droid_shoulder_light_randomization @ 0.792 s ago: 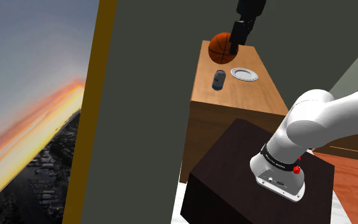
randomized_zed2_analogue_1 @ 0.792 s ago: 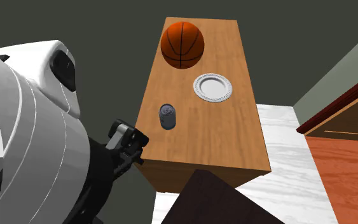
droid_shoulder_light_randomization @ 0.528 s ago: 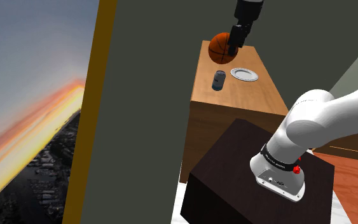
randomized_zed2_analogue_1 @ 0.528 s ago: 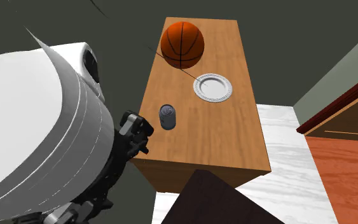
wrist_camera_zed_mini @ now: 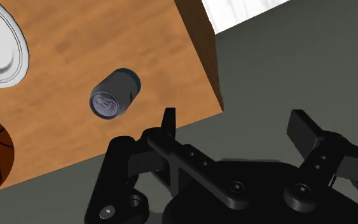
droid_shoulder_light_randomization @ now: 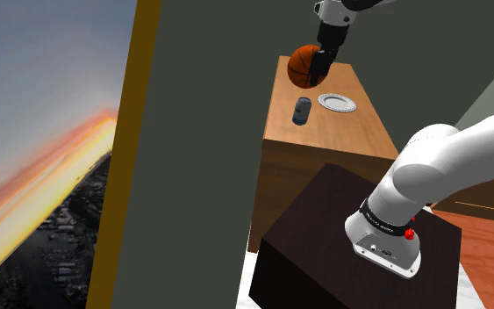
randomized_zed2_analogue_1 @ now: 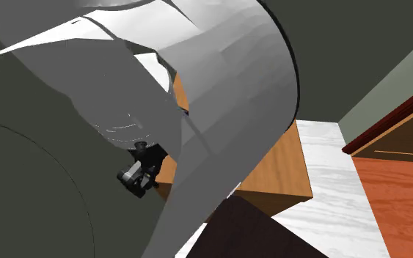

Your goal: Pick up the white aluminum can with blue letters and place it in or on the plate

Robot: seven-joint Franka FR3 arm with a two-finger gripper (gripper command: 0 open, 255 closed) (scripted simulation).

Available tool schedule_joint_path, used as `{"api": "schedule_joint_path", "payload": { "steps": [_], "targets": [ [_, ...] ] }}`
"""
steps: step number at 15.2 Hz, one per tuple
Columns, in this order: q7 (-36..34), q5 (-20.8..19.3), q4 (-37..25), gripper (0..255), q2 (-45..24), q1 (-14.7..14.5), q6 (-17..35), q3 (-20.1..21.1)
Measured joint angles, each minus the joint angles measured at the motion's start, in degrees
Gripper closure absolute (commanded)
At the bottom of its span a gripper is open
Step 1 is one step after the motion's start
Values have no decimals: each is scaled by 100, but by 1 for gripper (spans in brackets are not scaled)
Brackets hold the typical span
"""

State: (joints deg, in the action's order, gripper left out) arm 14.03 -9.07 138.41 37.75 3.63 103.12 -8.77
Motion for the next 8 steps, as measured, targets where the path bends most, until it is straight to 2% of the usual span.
{"api": "schedule_joint_path", "payload": {
  "steps": [8],
  "targets": [
    [761,-117,-87,0,-1273,162,1205,-833]
  ]
}}
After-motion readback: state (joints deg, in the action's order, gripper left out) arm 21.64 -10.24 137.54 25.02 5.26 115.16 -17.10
